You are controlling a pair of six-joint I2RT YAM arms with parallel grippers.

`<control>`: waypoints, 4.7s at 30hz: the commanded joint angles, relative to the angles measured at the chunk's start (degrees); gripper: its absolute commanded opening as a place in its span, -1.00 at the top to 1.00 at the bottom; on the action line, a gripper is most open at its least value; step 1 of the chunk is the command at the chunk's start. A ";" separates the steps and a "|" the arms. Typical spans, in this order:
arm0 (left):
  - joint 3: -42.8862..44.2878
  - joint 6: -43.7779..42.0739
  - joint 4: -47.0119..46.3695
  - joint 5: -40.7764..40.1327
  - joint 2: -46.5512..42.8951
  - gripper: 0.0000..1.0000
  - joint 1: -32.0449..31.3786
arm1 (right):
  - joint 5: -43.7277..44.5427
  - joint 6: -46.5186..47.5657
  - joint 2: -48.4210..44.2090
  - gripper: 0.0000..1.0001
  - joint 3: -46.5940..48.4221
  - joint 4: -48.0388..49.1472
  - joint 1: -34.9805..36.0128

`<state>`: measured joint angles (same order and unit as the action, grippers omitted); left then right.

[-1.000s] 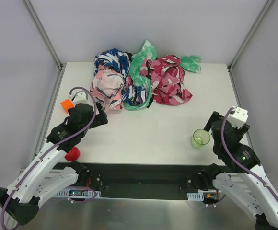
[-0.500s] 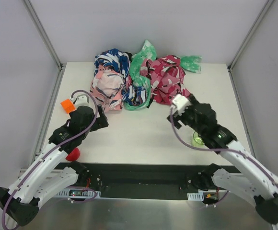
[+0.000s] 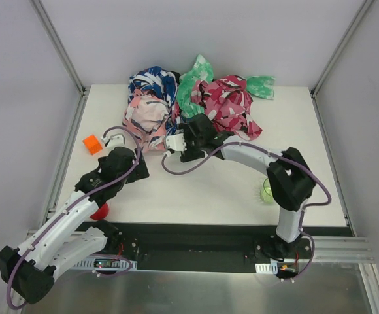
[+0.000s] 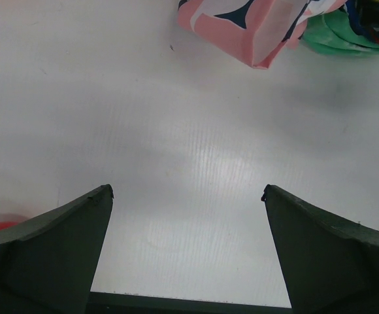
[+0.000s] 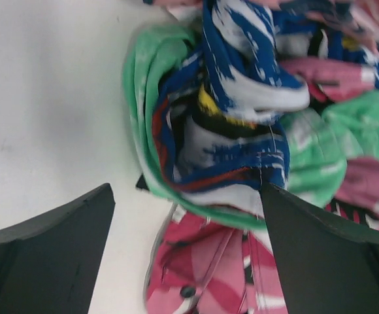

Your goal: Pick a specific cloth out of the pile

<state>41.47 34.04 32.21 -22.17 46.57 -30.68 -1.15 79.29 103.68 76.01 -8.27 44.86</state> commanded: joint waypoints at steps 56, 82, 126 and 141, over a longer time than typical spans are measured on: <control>34.00 -10.58 -27.64 11.99 51.31 -0.98 0.97 | 17.06 -66.80 46.00 0.99 65.59 7.04 -27.11; 77.44 18.69 -20.69 17.76 95.89 -0.75 10.46 | 13.28 -70.49 41.52 0.99 56.36 7.92 -28.25; 58.82 -18.05 -20.69 53.91 24.20 1.00 -5.71 | 1.76 -64.44 24.85 0.32 47.49 -4.37 -28.16; 51.97 -15.33 -18.67 37.90 24.28 1.00 -5.89 | 4.12 -65.57 -2.93 -0.92 32.03 -14.14 -27.55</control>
<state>95.74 17.56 15.97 20.23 71.59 -36.40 -0.84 15.05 110.26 112.36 -20.47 17.17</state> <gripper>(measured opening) 0.052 0.958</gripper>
